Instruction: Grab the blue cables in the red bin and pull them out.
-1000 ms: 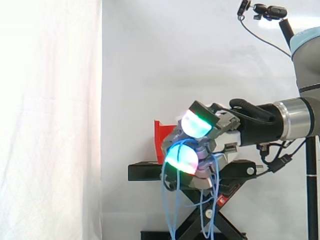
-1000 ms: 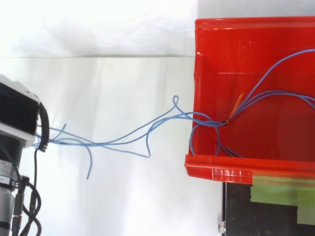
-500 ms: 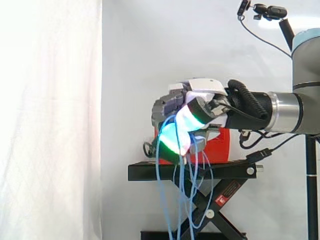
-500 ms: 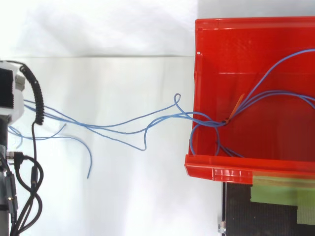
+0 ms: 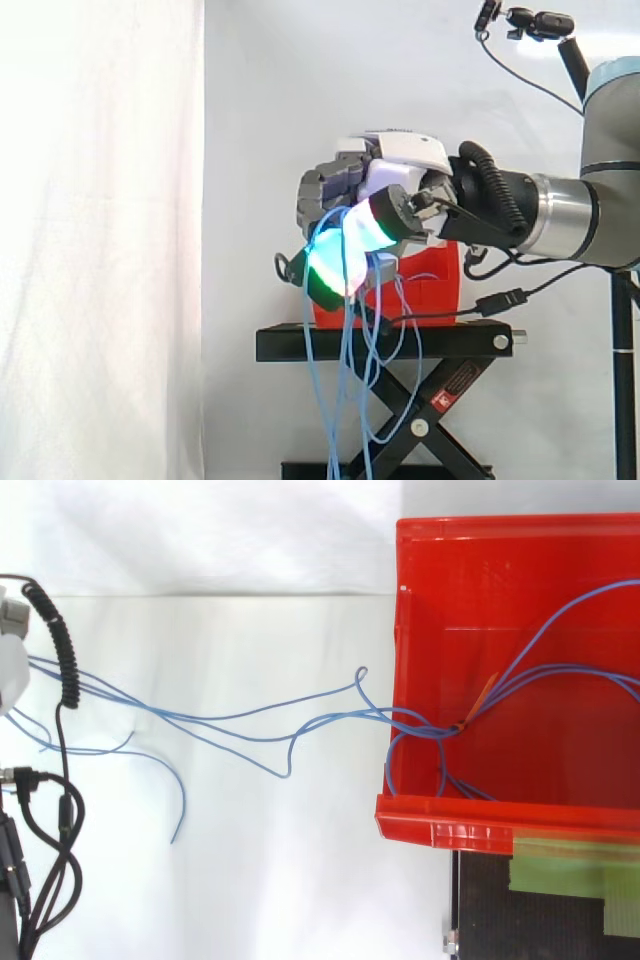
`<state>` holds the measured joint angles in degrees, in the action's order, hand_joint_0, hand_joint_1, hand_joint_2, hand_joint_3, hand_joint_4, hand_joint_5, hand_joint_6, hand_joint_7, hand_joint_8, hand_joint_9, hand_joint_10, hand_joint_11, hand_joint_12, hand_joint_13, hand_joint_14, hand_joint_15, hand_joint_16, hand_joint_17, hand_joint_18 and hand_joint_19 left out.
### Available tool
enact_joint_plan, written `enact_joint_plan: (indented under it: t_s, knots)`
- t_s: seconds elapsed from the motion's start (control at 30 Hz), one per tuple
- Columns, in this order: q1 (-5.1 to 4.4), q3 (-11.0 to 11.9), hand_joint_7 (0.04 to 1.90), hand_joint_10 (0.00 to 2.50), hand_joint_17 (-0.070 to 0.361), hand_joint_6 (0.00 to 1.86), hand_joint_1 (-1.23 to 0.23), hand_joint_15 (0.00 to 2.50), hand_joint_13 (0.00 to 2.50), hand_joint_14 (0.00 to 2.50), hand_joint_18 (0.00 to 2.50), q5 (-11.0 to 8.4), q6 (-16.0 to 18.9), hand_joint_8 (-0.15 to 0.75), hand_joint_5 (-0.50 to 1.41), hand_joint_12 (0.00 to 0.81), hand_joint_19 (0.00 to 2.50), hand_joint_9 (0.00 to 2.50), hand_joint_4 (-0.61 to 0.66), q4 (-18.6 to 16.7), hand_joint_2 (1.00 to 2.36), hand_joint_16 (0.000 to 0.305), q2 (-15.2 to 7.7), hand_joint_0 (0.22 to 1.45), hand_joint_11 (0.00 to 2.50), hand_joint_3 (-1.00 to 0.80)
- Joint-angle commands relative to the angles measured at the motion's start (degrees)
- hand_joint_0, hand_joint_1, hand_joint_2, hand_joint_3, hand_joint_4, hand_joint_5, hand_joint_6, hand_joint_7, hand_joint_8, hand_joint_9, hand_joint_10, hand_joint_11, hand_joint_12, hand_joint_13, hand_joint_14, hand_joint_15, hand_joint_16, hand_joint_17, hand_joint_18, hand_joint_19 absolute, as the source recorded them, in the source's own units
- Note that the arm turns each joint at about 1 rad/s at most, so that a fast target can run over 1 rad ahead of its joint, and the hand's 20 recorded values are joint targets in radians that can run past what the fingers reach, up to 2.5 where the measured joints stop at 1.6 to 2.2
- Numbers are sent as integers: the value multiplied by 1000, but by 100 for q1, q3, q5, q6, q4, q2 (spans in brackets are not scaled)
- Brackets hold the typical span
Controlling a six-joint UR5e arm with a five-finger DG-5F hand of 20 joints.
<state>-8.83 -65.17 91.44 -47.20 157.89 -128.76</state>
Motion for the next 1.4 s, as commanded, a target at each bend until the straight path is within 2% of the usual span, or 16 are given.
enact_joint_plan:
  t_s: [0.0,0.07,0.1,0.13,0.23,0.33,0.4,0.43,0.63,1.0,1.1,1.23,1.3,1.37]
  knots:
    - [13,4,509,1667,98,1186,-908,1565,1283,588,967,154,-760,239,588,321,1208,940,106,-311,1000,44,0,942,1464,-968]
    - [40,-5,499,1667,98,1188,-908,1569,1282,591,968,225,-1041,236,588,316,1209,940,105,-549,1001,43,0,943,1462,-966]
    - [57,4,501,1668,98,1186,-908,1559,1283,593,968,295,-1340,237,588,313,1208,940,105,-926,1001,43,0,944,1462,-970]
    - [57,4,501,1667,98,1187,-907,1570,1282,593,968,313,-1411,236,588,318,1209,940,106,-1023,1001,43,0,945,1462,-974]
    - [84,4,503,1666,98,1183,-908,1569,1282,597,967,488,-1771,236,590,317,1207,940,106,-1665,1001,44,9,945,1459,-969]
    - [101,-5,505,1668,98,1181,-908,1568,1283,594,967,611,-1938,238,591,325,1208,937,105,-1955,1001,43,0,945,1460,-969]
    - [128,4,505,1665,99,1181,-908,1561,1283,593,967,743,-2202,238,591,316,1207,938,106,-2385,1001,44,0,946,1462,-970]
    - [145,-5,505,1667,98,1180,-908,1564,1284,589,966,814,-2333,236,591,317,1206,937,106,-2711,1001,44,0,947,1458,-974]
    - [180,-5,506,1663,97,1179,-909,1569,1280,597,964,884,-2456,235,591,326,1207,939,106,-3238,1001,43,0,948,1443,-972]
    - [224,-5,505,1654,98,1179,-907,1572,1283,588,967,893,-2483,236,590,319,1210,939,101,-3335,1002,44,0,949,1442,-972]
    - [233,-5,512,1651,98,1178,-908,1565,1283,590,966,919,-2632,235,589,319,1209,940,108,-3343,1001,44,0,949,1444,-973]
    - [242,-5,503,1651,98,1179,-908,1566,1284,586,967,919,-2659,237,589,313,1209,940,100,-3335,1000,43,0,950,1449,-971]
    - [242,-5,503,1646,98,1179,-908,1569,1285,587,967,884,-2632,236,589,319,1208,940,106,-3326,1001,44,0,950,1449,-974]
    - [242,-40,504,1647,98,1178,-908,1568,1285,585,967,752,-2483,237,590,314,1207,940,102,-3168,1002,43,0,949,1447,-970]
